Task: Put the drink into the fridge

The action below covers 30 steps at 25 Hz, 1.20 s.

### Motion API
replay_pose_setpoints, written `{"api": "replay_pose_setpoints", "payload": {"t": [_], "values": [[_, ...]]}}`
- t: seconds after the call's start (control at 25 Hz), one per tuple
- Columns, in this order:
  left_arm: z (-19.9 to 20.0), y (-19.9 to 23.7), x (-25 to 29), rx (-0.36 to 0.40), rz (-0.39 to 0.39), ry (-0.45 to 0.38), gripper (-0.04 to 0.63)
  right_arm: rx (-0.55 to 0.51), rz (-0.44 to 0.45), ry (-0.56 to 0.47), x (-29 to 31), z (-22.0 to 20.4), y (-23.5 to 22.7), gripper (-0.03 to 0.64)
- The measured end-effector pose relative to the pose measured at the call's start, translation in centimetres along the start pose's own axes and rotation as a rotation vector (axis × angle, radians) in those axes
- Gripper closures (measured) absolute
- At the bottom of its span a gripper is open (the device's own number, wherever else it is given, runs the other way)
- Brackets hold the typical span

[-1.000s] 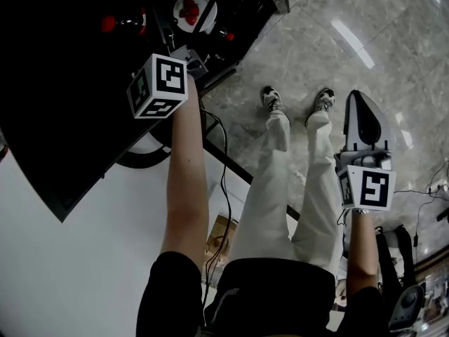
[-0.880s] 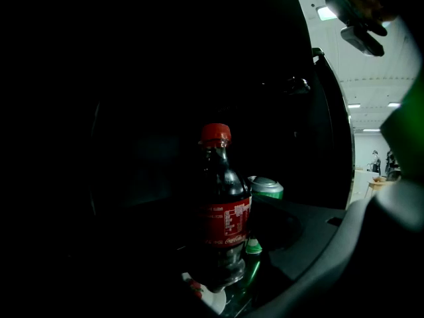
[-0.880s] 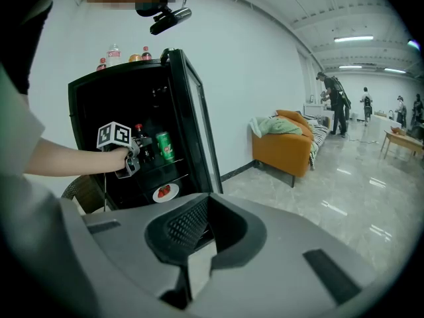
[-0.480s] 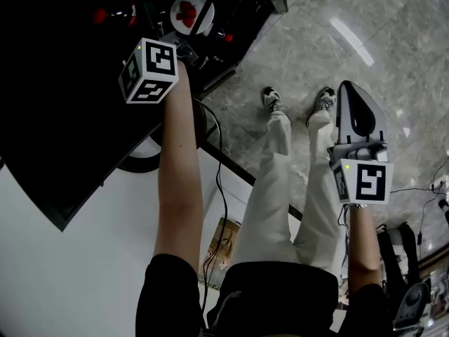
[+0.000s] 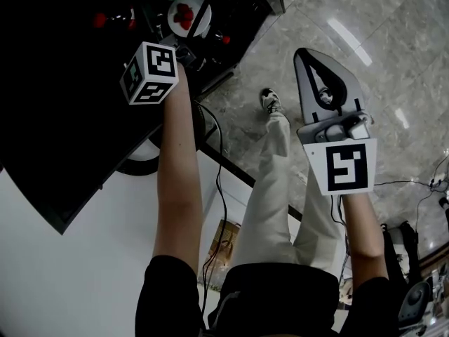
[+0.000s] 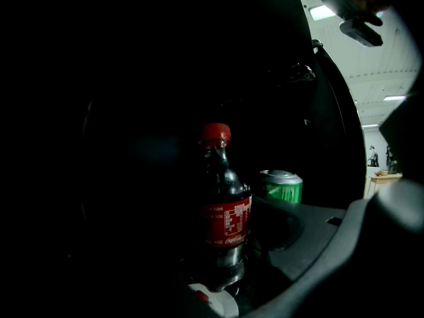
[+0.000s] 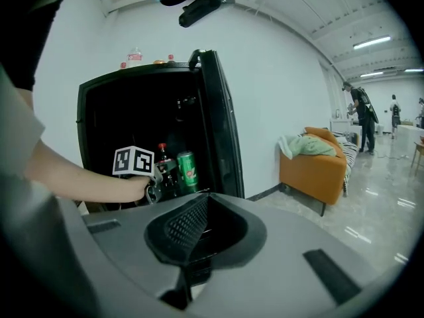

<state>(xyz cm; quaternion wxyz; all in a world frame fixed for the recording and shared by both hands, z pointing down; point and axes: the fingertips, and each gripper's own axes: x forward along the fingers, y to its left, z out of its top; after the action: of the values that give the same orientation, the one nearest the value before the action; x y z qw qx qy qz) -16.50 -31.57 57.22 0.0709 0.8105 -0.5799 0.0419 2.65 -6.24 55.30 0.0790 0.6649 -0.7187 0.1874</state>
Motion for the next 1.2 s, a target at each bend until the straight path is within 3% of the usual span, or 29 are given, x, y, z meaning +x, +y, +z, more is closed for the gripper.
{"api": "replay_pose_setpoints", "payload": {"t": [0.32, 0.48, 0.8, 1.04, 1.2], "values": [[-0.1, -0.1, 0.3, 0.009, -0.020, 0.010, 0.279, -0.025, 0.064, 0.007, 0.9, 0.1, 3.0, 0.603], [-1.0, -0.5, 0.4, -0.008, -0.062, 0.053, 0.279, 0.002, 0.053, 0.007, 0.9, -0.2, 2.8, 0.603], [-1.4, -0.4, -0.8, -0.001, -0.042, 0.062, 0.278, -0.004, 0.039, 0.001, -0.3, 0.0, 2.7, 0.603], [-1.7, -0.4, -3.6, -0.006, -0.025, 0.088, 0.278, -0.008, 0.019, -0.010, -1.5, 1.1, 1.8, 0.603], [-2.3, -1.1, -6.3, -0.028, -0.054, 0.086, 0.279, -0.008, -0.001, -0.034, -2.2, 2.2, 1.1, 0.603]]}}
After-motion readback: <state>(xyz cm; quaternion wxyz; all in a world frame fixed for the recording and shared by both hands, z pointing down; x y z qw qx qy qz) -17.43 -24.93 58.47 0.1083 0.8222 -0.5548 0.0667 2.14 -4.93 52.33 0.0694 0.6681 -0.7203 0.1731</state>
